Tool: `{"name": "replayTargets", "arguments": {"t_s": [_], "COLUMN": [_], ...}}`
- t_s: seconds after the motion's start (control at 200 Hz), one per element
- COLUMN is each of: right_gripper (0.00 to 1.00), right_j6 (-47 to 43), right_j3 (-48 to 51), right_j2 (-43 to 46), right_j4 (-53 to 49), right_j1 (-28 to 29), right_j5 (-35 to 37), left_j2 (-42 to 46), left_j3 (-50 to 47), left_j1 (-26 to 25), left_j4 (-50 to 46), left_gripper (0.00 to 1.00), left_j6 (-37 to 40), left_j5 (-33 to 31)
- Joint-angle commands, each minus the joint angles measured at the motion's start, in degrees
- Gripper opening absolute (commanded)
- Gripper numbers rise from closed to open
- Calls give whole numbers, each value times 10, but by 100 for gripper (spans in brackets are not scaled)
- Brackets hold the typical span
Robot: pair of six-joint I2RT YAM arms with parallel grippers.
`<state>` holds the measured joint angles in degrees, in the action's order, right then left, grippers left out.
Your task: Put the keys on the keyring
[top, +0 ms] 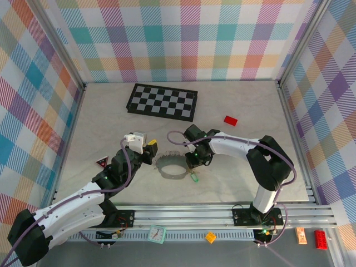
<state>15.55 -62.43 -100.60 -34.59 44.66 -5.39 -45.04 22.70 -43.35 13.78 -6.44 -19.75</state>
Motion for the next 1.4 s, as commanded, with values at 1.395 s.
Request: {"name": "replayTargets", "arguments": {"t_s": [1.395], "right_gripper": [12], "right_j6": [3], "right_j3": [-23], "right_j2": [-24], "right_j4": [-54], "right_j1": [20], "right_j5": [3], "left_j2": [1], "left_j3": [0], "left_j1": [4], "left_j4": [19], "left_gripper": [42], "left_j6": [0], "left_j5": [2]}}
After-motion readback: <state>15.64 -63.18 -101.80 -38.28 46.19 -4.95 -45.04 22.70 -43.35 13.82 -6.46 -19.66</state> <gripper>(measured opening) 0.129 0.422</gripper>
